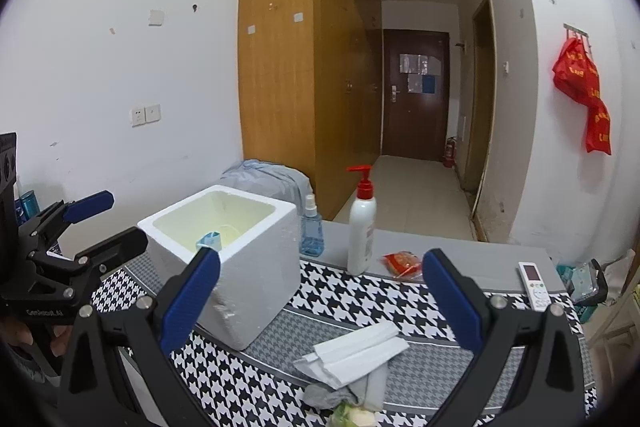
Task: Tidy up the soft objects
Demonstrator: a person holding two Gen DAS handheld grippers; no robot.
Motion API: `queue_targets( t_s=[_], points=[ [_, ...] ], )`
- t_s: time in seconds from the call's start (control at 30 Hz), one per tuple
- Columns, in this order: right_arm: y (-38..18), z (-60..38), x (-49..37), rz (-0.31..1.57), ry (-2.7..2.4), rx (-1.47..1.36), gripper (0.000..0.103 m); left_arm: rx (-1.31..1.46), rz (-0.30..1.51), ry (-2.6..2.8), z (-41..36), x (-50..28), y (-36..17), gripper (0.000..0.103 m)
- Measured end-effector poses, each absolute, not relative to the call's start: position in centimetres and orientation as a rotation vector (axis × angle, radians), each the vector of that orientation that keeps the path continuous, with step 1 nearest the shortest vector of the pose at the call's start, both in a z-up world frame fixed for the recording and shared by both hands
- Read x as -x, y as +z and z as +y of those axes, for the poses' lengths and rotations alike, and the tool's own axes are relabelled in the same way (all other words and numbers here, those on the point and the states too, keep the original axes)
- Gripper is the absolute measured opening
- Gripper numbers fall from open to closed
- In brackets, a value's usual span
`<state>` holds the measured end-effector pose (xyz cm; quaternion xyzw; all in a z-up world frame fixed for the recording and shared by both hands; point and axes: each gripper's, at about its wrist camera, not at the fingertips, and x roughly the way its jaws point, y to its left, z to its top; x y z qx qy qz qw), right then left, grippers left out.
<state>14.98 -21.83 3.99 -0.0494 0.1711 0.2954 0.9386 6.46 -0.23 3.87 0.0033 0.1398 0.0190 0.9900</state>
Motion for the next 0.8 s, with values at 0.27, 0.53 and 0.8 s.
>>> queue_targets(
  t_s=[0.27,0.53,0.8],
  points=[
    [3.5,-23.3,-14.5,0.347,0.569,0.094,0.102,-0.016,0.279,-0.004,-1.3,-6.5,3.6,0.101],
    [2.7,-24.5,-14.1,0.338,0.564,0.091,0.102,-0.01,0.289,-0.031,-2.5,-6.8,2.9,0.101],
    [2.2,-25.3,-14.0,0.339,0.544,0.077,0.102,0.006,0.282,-0.057,-3.0,-6.9,2.4,0.101]
  ],
)
